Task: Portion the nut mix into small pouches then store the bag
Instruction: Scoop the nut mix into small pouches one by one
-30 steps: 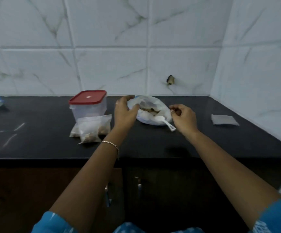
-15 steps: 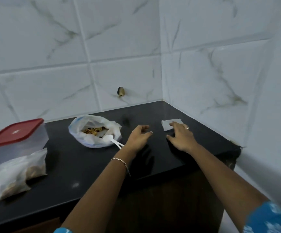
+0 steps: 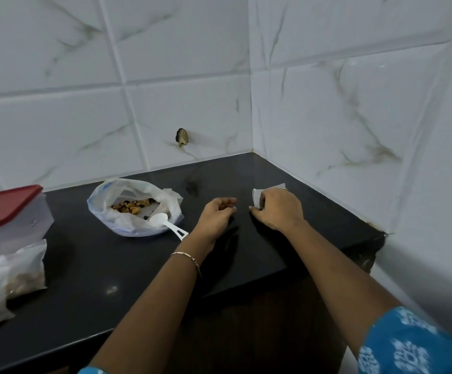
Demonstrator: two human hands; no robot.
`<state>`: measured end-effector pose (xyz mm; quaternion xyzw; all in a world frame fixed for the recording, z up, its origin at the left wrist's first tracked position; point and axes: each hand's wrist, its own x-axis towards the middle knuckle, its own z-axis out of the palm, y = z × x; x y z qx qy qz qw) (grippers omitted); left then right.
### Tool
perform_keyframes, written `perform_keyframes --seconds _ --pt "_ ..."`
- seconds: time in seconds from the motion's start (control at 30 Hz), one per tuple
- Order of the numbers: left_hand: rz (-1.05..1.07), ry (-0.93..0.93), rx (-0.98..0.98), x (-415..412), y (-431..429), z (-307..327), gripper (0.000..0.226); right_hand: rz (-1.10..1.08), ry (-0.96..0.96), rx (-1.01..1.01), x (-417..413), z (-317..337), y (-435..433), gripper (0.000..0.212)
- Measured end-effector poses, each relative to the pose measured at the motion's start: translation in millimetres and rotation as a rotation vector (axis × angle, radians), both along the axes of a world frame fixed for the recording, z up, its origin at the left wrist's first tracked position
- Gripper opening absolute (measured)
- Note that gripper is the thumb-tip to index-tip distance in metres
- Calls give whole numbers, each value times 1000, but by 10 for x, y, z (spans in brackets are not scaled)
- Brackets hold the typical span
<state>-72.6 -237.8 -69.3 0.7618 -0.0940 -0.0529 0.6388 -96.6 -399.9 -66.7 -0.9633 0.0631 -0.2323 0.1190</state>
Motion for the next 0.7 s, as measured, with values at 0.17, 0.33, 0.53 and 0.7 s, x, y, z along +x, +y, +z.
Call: perform_keyframes --seconds 0.17,0.33,0.53,0.7 --pt "-43 36 -21 -208 48 78 25 -16 98 -119 -126 194 182 5" --pt "-58 78 -68 -487 193 106 31 -1 175 -261 -382 242 252 18" --pt "-84 111 -124 -803 396 149 28 40 170 -323 -636 264 313 9" --pt "-54 125 -154 -956 461 154 28 74 161 -465 -721 246 368 17"
